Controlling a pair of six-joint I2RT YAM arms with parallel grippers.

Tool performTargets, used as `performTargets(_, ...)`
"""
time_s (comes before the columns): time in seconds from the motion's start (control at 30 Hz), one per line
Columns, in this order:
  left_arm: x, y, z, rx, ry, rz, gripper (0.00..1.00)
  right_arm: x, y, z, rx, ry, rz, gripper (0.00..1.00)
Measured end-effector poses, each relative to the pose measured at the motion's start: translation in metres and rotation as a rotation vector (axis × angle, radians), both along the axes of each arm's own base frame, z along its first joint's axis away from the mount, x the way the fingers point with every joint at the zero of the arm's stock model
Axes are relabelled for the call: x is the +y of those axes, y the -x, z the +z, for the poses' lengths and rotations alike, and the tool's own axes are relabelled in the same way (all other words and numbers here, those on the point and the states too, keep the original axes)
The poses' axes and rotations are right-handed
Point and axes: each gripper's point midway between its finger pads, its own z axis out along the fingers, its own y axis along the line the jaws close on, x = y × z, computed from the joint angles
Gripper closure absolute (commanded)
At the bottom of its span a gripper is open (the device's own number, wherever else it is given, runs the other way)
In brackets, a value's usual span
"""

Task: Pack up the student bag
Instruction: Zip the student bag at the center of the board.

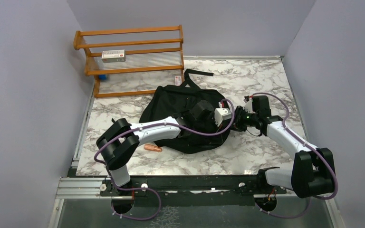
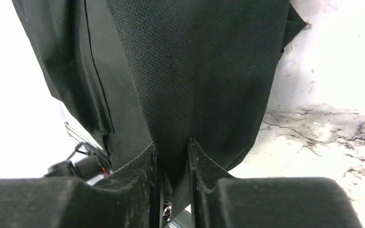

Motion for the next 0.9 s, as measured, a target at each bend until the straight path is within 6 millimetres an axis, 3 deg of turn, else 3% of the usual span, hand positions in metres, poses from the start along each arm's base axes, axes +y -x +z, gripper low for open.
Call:
performTargets(0.1,0.001,0.001,-0.001,0.003,-0.007,-0.006,1.0,-0.003,-0.002,-0.002,-0.005,0.021,-0.011,0.99)
performTargets(0.37,0.012,0.005,-0.007,0.0,-0.048,-0.029,1.0,-0.011,-0.017,0.009,-0.046,0.087,-0.06,0.99)
performTargets(0.67,0.03,0.012,0.012,-0.022,-0.041,-0.022,1.0,-0.024,-0.041,0.027,-0.115,0.164,-0.112,1.0)
performTargets(0.9,0.057,0.007,0.009,-0.02,-0.071,0.036,1.0,-0.032,-0.048,0.026,-0.125,0.197,-0.125,0.99)
